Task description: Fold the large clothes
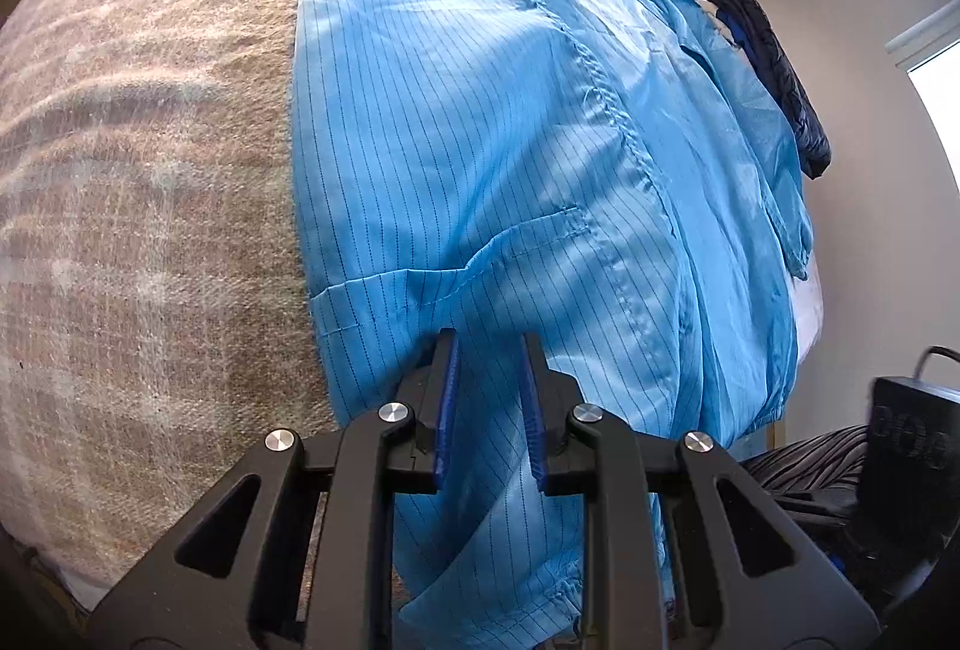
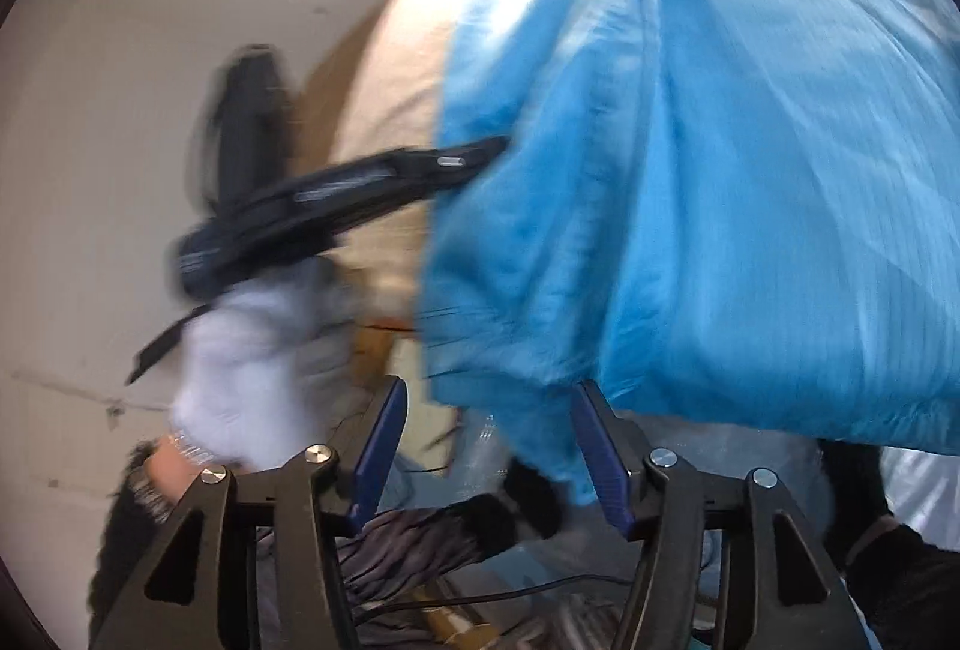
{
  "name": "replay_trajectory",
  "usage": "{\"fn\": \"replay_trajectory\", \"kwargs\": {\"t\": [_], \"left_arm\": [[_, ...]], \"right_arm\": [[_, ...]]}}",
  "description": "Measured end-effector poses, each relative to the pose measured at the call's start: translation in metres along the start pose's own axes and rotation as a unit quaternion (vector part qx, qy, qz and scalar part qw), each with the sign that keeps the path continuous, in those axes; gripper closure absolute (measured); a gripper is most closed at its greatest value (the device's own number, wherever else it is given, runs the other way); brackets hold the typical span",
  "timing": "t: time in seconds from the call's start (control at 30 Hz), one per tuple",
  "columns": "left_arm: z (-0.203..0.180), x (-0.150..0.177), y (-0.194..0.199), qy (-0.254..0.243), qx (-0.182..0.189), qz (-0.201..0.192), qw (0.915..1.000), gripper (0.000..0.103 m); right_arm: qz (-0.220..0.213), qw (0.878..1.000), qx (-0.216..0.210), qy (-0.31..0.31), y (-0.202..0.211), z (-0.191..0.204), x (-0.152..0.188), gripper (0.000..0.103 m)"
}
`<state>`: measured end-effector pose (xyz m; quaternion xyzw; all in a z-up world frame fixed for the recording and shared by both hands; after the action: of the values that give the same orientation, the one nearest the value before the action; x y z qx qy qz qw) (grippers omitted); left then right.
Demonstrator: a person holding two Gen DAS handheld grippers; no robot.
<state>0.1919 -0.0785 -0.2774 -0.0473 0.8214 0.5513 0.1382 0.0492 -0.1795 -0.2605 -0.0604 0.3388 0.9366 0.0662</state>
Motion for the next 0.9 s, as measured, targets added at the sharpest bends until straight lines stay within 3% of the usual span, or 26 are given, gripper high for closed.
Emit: {"fn": "replay_trajectory", "kwargs": {"t": [0.13, 0.17, 0.2, 0.27, 0.33, 0.4, 0.47, 0.53, 0.63, 0.8, 0.87, 0.9], "left_arm": [[-0.001, -0.001, -0.001, 0.002, 0.003, 0.002, 1.0000, 0.082], [-0.001, -0.001, -0.001, 0.002, 0.004, 0.003, 1.0000, 0.082], [0.000, -0.001, -0.001, 0.002, 0.004, 0.003, 1.0000, 0.082], [0.000, -0.002, -0.001, 0.002, 0.006, 0.004, 1.0000, 0.082], [0.001, -0.002, -0.001, 0.002, 0.006, 0.004, 1.0000, 0.086], [0.004, -0.002, -0.002, 0.002, 0.006, 0.003, 1.0000, 0.089], [0.006, -0.002, -0.002, 0.008, 0.013, 0.002, 0.9999, 0.091], [0.008, -0.002, -0.002, 0.010, 0.016, 0.002, 0.9998, 0.092], [0.006, -0.001, -0.001, 0.002, 0.010, -0.003, 0.9999, 0.092], [0.006, 0.003, 0.012, -0.013, -0.017, -0.016, 0.9997, 0.092], [0.010, 0.005, 0.026, -0.013, -0.023, -0.033, 0.9991, 0.092], [0.013, 0.008, 0.037, -0.001, -0.016, -0.044, 0.9989, 0.092]], "right_arm": [[0.015, 0.999, -0.004, -0.047, -0.021, -0.020, -0.002, 0.046], [0.017, 0.999, 0.000, -0.047, -0.026, -0.022, -0.004, 0.055], [0.022, 0.999, -0.003, -0.046, -0.031, -0.023, -0.004, 0.073], [0.033, 0.998, -0.020, -0.044, -0.035, -0.023, 0.000, 0.092], [0.046, 0.997, -0.048, -0.038, -0.031, -0.013, 0.006, 0.097], [0.052, 0.994, -0.094, -0.033, -0.020, 0.000, 0.011, 0.098], [0.036, 0.993, -0.107, -0.015, 0.001, 0.001, 0.008, 0.099], [0.026, 0.995, -0.096, -0.023, 0.009, -0.016, 0.004, 0.099], [0.052, 0.996, -0.050, -0.045, -0.006, -0.051, 0.013, 0.099], [0.067, 0.998, -0.006, -0.006, -0.001, -0.057, 0.025, 0.099], [0.065, 0.998, 0.003, 0.010, 0.009, -0.054, 0.023, 0.089], [0.061, 0.998, 0.009, 0.020, 0.017, -0.052, 0.022, 0.069]]}}
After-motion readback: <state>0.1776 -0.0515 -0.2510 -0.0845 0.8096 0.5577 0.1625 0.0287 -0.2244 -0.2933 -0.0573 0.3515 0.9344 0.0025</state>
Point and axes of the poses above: each gripper's, at about its wrist camera, not at the fingertips, and y roughly against the way its jaws point, z to its left, x to its underside, the point moved 9 cm from there along -y, roughly the way its jaws point, and after that the axes turned 8 degrees about -x, right-handed, at the moved point
